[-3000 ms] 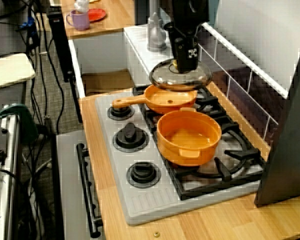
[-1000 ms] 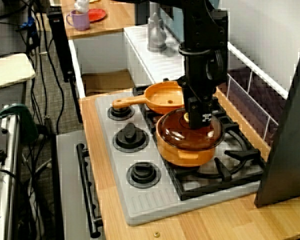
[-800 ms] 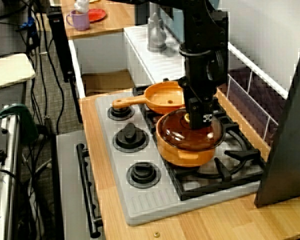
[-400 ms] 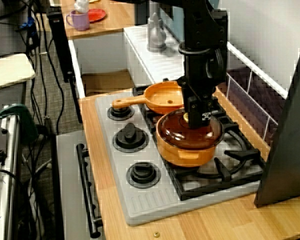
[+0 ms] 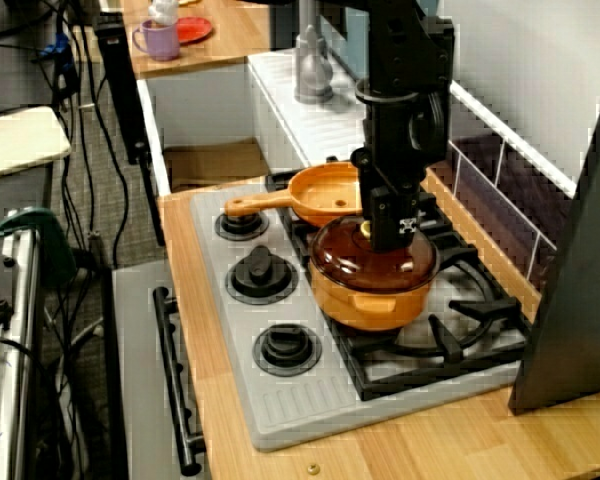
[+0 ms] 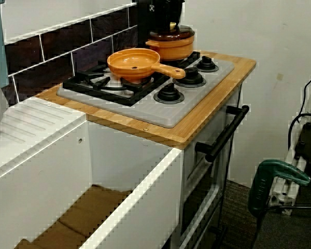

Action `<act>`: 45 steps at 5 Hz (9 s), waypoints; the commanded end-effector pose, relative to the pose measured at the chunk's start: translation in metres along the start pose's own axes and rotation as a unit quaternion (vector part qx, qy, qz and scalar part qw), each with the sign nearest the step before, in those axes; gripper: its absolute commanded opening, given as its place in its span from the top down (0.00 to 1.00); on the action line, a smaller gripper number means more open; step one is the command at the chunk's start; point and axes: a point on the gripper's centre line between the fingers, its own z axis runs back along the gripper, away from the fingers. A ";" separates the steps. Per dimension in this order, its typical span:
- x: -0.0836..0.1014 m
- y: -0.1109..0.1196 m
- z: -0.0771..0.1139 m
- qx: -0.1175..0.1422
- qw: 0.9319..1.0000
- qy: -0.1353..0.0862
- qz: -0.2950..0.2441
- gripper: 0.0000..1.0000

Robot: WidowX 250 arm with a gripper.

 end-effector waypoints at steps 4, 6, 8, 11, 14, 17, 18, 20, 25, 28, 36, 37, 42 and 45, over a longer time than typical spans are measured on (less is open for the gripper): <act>0.002 0.011 0.030 -0.022 0.999 -0.023 0.009 0.00; -0.004 0.036 0.058 -0.059 0.997 -0.042 0.040 0.00; -0.019 0.065 0.073 -0.075 0.994 -0.057 0.062 0.00; -0.046 0.079 0.046 -0.008 0.997 -0.071 0.016 0.00; -0.073 0.106 0.036 0.036 0.998 -0.056 0.017 0.00; -0.084 0.116 0.008 -0.004 0.999 -0.042 0.031 0.00; -0.081 0.117 0.001 -0.018 0.998 -0.039 0.049 0.00; -0.079 0.116 -0.010 -0.015 0.997 -0.046 0.054 0.00; -0.091 0.111 -0.028 -0.010 0.997 -0.039 0.063 0.00; -0.095 0.116 -0.031 -0.010 0.996 -0.054 0.073 1.00; -0.083 0.111 0.040 -0.064 0.993 -0.083 0.048 1.00; -0.085 0.110 0.043 -0.059 0.993 -0.089 0.048 1.00; -0.090 0.132 0.044 -0.224 0.973 -0.042 -0.043 1.00; -0.097 0.126 0.042 -0.242 0.968 -0.035 -0.051 1.00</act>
